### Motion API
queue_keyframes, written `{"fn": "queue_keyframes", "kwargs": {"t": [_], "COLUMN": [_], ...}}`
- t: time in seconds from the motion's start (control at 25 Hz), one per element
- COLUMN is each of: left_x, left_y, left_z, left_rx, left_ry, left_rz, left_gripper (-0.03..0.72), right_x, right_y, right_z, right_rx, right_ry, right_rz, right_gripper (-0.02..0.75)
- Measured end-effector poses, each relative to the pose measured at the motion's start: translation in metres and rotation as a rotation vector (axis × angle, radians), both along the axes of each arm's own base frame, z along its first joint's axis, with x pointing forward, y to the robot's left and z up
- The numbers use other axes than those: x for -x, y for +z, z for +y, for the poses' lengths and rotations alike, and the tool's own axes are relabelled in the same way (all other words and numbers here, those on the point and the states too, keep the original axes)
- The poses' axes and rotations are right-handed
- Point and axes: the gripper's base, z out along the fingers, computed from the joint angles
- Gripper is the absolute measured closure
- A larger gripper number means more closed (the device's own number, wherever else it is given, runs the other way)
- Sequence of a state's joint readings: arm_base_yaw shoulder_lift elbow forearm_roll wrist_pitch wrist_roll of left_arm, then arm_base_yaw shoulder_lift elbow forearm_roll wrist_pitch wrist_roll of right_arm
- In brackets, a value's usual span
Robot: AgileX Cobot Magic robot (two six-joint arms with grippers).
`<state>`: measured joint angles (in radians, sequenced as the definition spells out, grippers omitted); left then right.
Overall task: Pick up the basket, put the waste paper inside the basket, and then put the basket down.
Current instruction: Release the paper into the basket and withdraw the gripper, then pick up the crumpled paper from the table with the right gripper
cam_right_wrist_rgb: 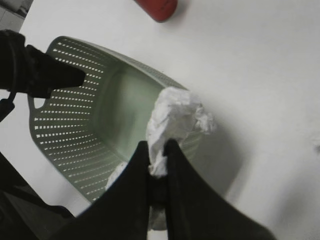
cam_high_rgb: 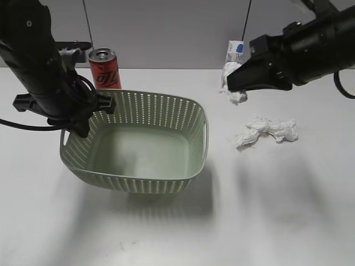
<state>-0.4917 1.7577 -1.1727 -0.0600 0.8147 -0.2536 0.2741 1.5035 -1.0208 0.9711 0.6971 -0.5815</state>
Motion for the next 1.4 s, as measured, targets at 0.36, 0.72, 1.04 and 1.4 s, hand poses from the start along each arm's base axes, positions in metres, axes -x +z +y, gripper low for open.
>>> {"fn": "queue_keyframes", "kwargs": {"t": [0.36,0.72,1.04,1.4], "left_x": [0.000,0.000,0.000,0.000], "left_y": [0.000,0.000,0.000,0.000], "left_z": [0.000,-0.001,-0.001,-0.001], "left_rx": [0.005,0.009,0.012,0.012], "left_ry": [0.002,0.004,0.006,0.006], "left_rz": [-0.002,-0.002,-0.002,-0.002], "left_gripper": [0.688,0.688,0.688,0.688], "right_x": [0.026,0.015,-0.009,-0.067], "right_y": [-0.019,-0.040,-0.007,-0.022], "right_z": [0.083,0.121,0.104,-0.010], "right_rx": [0.188,0.330,0.345,0.486], "right_ry": [0.260,0.411,0.227,-0.145], "right_rz": [-0.232,-0.344,-0.350,-0.106], "right_gripper": [0.703,0.115,0.097,0.167]}}
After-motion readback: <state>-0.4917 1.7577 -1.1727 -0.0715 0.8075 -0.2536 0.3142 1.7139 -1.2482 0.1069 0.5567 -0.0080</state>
